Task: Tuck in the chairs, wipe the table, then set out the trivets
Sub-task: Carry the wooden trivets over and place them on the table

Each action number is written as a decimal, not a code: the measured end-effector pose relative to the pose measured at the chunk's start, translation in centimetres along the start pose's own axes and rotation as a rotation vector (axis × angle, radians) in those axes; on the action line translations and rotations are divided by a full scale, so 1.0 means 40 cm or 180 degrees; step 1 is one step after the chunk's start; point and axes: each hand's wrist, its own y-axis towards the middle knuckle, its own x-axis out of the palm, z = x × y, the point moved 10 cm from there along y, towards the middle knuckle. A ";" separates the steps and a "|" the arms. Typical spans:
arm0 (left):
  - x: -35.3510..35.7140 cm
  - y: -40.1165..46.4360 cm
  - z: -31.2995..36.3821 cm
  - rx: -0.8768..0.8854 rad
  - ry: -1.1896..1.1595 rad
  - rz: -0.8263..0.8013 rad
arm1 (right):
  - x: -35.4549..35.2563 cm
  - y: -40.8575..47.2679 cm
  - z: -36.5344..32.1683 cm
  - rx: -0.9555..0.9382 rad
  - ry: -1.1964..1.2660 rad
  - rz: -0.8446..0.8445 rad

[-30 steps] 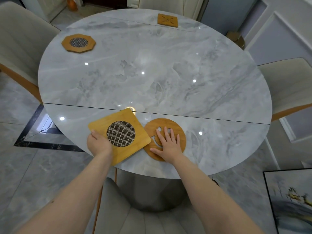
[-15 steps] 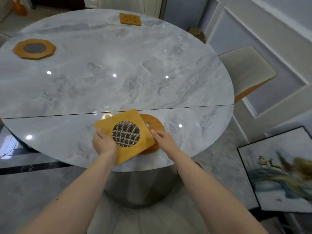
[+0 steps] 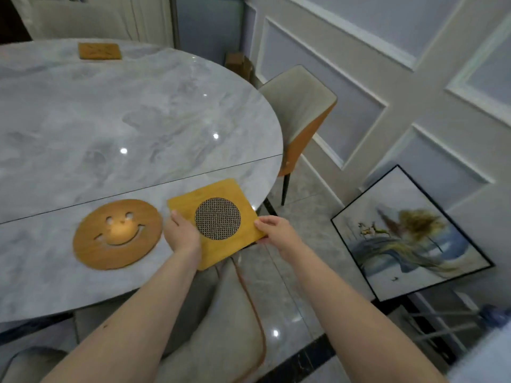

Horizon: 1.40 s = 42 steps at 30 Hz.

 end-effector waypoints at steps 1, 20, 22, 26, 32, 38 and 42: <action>0.068 -0.058 0.000 -0.0019 0.0001 -0.0067 | -0.093 -0.005 0.010 -0.0002 0.0022 0.0083; 0.836 -0.427 0.168 -0.0154 -0.0001 -0.1056 | -0.901 0.084 -0.091 0.0033 0.0271 0.1047; 0.897 -0.391 0.186 -0.0226 -0.0022 -0.1034 | -0.924 0.160 -0.129 0.0026 0.0227 0.1037; 1.012 -0.296 0.267 -0.0221 -0.0012 -0.0930 | -0.942 0.333 -0.222 0.0042 0.0135 0.0913; 1.137 -0.170 0.387 -0.0083 -0.0088 -0.0739 | -0.958 0.537 -0.357 -0.0044 0.0044 0.0693; 1.232 -0.046 0.464 -0.0164 -0.0238 -0.0352 | -0.952 0.756 -0.479 -0.0088 -0.0103 0.0401; 1.295 0.037 0.496 -0.0300 -0.0389 0.0068 | -0.929 0.926 -0.576 -0.0099 -0.0276 -0.0012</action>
